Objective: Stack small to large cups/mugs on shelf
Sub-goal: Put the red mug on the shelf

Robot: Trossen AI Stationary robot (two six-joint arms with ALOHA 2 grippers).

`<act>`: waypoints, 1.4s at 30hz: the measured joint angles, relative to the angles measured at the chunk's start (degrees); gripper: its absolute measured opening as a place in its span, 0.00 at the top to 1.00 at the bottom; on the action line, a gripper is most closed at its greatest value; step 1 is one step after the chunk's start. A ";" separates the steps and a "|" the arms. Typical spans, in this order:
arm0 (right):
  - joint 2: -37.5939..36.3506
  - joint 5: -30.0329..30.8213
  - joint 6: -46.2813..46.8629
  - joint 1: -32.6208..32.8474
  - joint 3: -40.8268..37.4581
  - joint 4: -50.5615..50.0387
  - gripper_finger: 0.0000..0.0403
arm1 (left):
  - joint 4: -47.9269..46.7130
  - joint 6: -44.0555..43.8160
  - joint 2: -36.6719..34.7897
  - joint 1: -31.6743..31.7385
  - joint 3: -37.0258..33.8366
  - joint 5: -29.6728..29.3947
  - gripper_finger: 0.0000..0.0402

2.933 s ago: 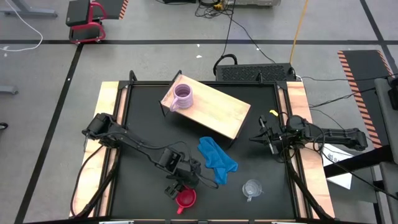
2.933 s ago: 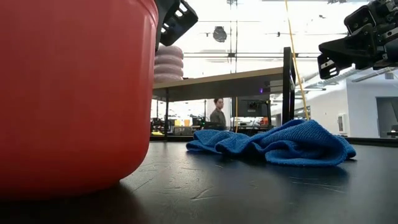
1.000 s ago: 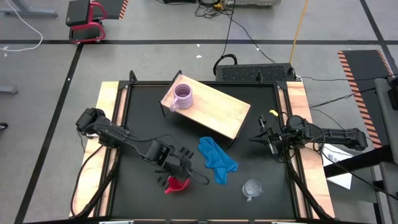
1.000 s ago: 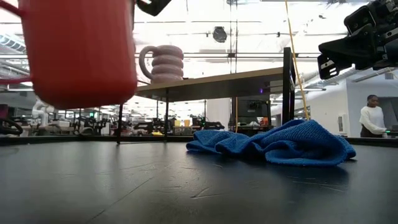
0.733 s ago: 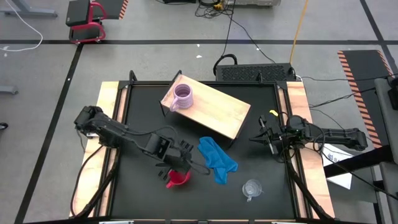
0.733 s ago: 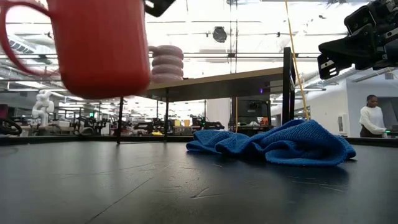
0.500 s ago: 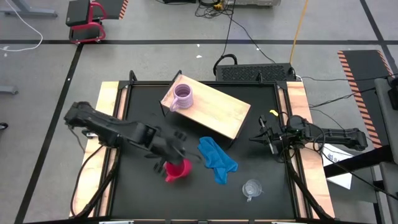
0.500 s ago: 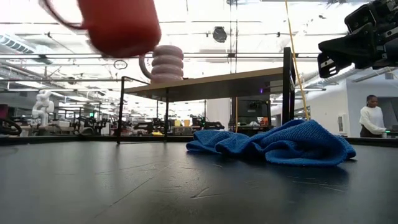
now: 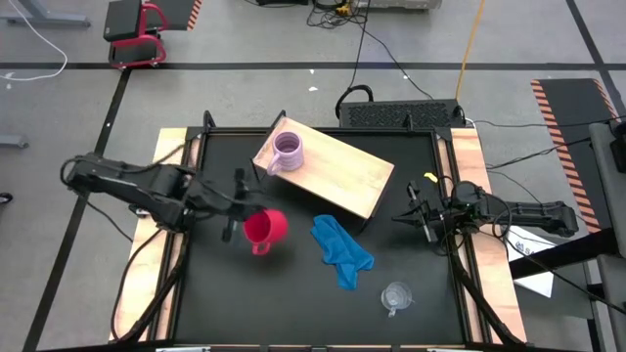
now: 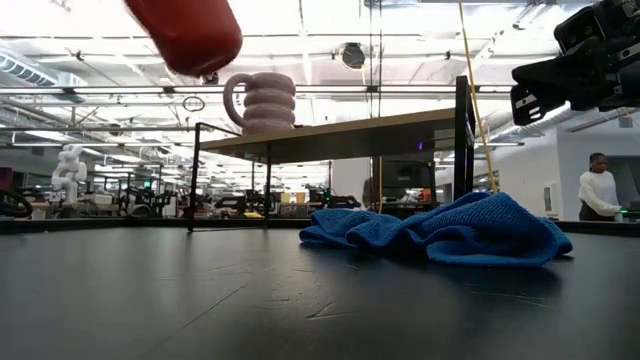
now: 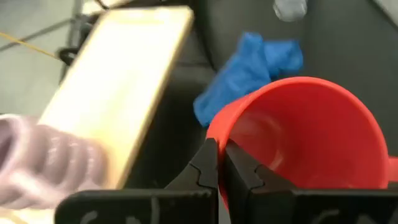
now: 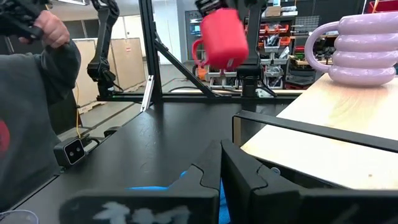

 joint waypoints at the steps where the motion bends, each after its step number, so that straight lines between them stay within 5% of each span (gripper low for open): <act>1: 0.00 0.00 0.00 0.00 -0.02 0.00 1.00 | 1.25 -0.36 -1.61 0.30 -1.12 0.00 0.99; 20: 0.00 0.00 -1.32 0.01 -0.01 -0.04 1.00 | 4.49 -7.03 -17.78 9.42 -14.16 1.15 0.99; 42: 0.02 0.00 -1.46 0.00 -0.02 -0.48 1.00 | 22.90 -7.99 -22.85 14.41 -31.15 7.84 0.99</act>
